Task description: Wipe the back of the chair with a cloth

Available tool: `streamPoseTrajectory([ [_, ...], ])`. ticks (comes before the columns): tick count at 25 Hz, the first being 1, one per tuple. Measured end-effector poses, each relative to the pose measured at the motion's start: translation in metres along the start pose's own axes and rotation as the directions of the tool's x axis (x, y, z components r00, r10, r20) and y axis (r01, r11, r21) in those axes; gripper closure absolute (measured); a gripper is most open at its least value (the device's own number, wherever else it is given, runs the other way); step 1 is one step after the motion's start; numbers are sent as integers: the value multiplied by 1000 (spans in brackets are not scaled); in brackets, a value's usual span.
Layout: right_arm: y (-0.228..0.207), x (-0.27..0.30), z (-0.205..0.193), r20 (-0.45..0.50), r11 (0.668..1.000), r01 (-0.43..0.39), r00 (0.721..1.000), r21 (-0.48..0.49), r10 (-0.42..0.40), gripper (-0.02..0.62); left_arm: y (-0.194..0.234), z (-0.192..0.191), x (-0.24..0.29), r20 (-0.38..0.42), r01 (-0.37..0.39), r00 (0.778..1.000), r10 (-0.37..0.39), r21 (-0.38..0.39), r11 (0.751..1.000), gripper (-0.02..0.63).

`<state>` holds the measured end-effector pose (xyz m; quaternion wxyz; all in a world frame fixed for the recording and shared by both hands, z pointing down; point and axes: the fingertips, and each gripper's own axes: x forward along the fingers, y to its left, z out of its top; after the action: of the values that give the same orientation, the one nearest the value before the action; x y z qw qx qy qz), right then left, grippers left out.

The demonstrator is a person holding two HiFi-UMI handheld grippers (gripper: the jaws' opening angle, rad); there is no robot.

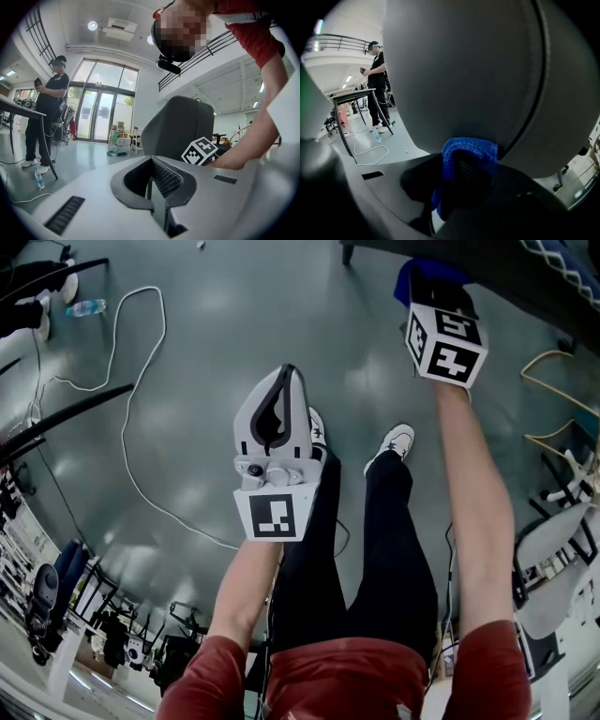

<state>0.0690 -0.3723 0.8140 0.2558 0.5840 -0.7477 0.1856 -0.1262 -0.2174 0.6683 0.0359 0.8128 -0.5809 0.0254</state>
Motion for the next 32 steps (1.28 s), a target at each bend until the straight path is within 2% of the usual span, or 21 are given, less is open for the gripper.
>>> streamPoseTrajectory([
  [9, 94, 24, 20, -32, 991, -109, 994, -81, 107, 534, 49, 2, -23, -3, -56, 998, 56, -9, 998, 592],
  [13, 112, 30, 19, -39, 992, -116, 993, -50, 114, 534, 65, 2, -31, -8, -65, 998, 65, -1, 998, 592],
  [17, 129, 33, 22, -38, 987, -140, 990, -77, 137, 534, 78, 0, -35, -13, -77, 997, 77, 1, 997, 592],
  [24, 129, 22, 22, -24, 986, -149, 989, -70, 148, 534, 70, 1, -35, -17, -65, 998, 66, 6, 998, 592],
  [32, 105, -28, 22, 37, 985, -168, 985, -37, 170, 534, 29, 11, -16, -23, -20, 1000, 20, 2, 1000, 592],
])
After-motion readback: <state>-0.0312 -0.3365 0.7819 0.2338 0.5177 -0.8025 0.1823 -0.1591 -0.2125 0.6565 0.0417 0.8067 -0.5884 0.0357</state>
